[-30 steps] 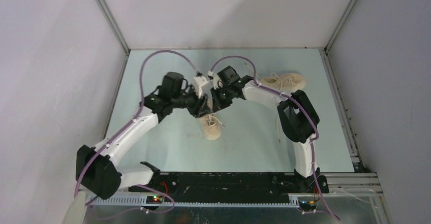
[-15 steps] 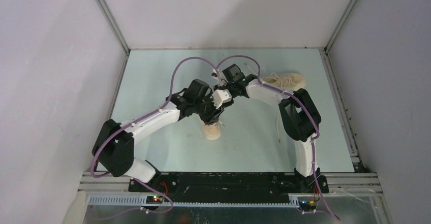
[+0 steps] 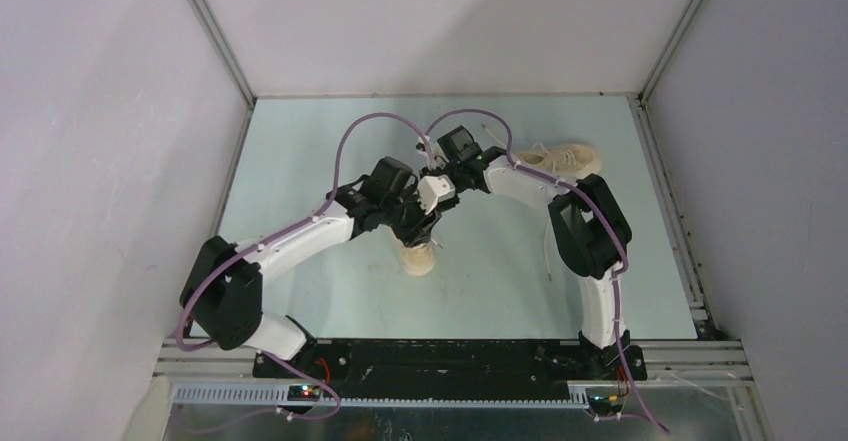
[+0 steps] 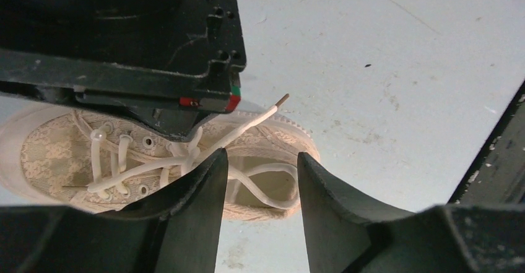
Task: Tie the shoes
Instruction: Tie the shoelace on the shoe.
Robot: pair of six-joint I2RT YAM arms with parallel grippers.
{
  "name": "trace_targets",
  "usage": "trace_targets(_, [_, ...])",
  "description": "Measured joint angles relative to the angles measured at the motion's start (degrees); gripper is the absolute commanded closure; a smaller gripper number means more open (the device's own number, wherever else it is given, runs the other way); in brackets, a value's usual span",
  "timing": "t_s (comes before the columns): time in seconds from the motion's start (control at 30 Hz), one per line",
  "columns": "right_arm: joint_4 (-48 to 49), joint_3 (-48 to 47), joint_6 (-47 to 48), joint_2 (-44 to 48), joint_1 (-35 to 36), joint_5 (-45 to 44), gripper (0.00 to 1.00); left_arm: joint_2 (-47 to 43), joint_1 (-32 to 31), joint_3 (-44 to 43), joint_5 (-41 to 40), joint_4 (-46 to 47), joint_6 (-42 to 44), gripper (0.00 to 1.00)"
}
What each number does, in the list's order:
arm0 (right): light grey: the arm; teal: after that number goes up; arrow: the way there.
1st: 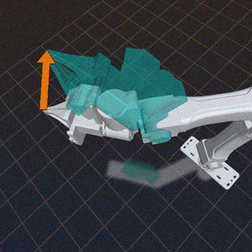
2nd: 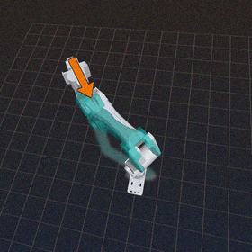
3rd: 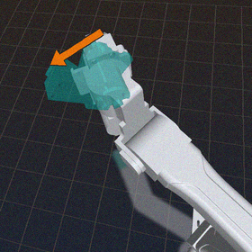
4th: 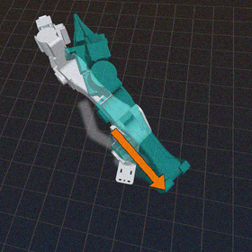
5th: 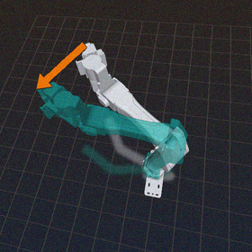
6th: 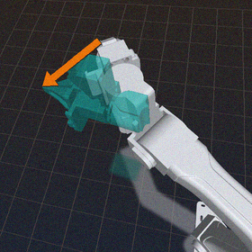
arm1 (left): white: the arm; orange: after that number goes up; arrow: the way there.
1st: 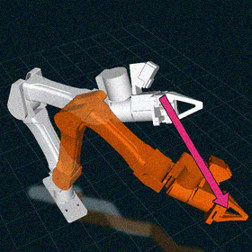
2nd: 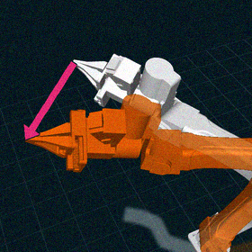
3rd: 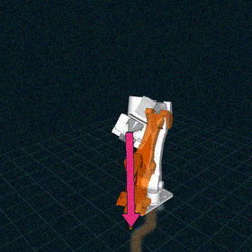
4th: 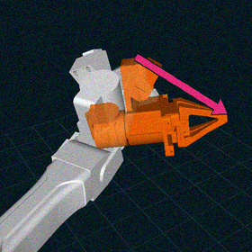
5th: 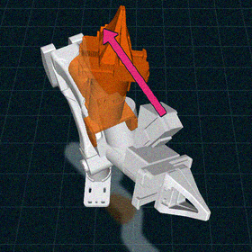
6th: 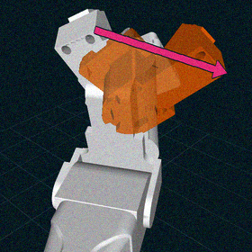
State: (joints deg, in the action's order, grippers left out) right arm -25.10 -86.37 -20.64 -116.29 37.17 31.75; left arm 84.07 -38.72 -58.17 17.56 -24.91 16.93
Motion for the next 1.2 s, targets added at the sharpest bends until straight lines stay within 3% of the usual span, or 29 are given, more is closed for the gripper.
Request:
trace_targets(0.57, [0.2,0.3,0.0,0.0,0.1,0.0,0.98,-3.6,-0.2,4.1,2.0,1.7,-5.5,0.52])
trace_targets(0.7, [0.2,0.3,0.0,0.0,0.1,0.0,0.98,-3.1,-0.3,5.0,2.1,1.5,-5.5,0.67])
trace_targets(0.8, [0.2,0.3,0.0,0.0,0.1,0.0,0.98,-2.4,-0.3,5.0,2.2,1.5,-5.5,0.89])
trace_targets(0.87, [0.2,0.3,0.0,0.0,0.1,0.0,0.98,-2.2,-0.4,5.0,2.3,1.5,-5.6,0.97])
trace_targets(1.2, [1.1,3.0,0.0,0.0,-0.8,0.0,1.0,-6.1,2.4,5.5,-1.0,-1.0,-5.4,1.0])
